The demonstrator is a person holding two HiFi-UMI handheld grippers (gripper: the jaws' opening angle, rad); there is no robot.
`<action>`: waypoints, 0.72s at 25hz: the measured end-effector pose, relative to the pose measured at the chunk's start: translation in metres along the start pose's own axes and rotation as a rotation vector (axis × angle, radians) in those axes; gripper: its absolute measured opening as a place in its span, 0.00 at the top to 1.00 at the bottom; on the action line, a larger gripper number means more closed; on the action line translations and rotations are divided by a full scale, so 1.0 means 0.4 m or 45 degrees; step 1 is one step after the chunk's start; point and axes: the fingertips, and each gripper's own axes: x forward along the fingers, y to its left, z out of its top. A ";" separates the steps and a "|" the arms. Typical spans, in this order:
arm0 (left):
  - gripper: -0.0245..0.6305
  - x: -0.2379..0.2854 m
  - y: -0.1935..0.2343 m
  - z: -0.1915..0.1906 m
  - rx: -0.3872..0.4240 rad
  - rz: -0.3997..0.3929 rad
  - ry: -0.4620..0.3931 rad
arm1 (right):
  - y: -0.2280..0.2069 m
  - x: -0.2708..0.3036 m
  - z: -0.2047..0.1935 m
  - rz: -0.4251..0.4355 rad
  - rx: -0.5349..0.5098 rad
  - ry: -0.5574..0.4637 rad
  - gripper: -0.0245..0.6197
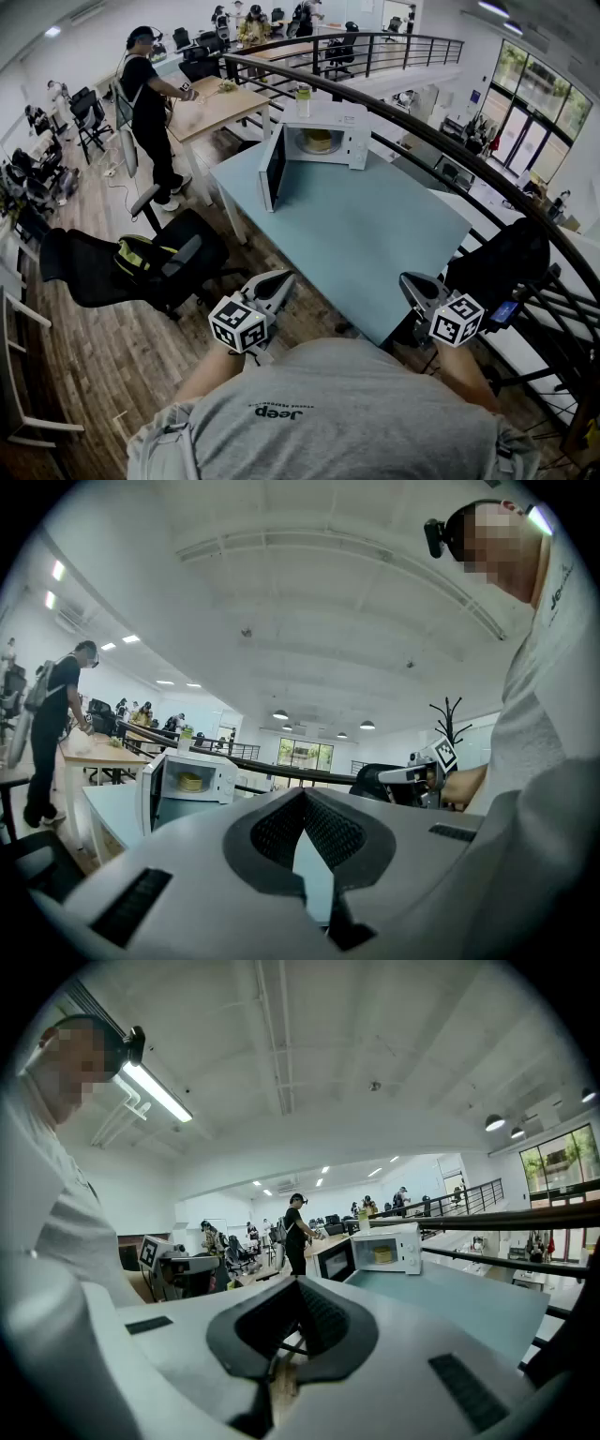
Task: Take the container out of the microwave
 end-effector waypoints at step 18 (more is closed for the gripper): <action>0.95 0.059 -0.119 0.002 0.053 0.000 0.014 | -0.035 -0.088 0.004 0.018 0.014 -0.040 0.94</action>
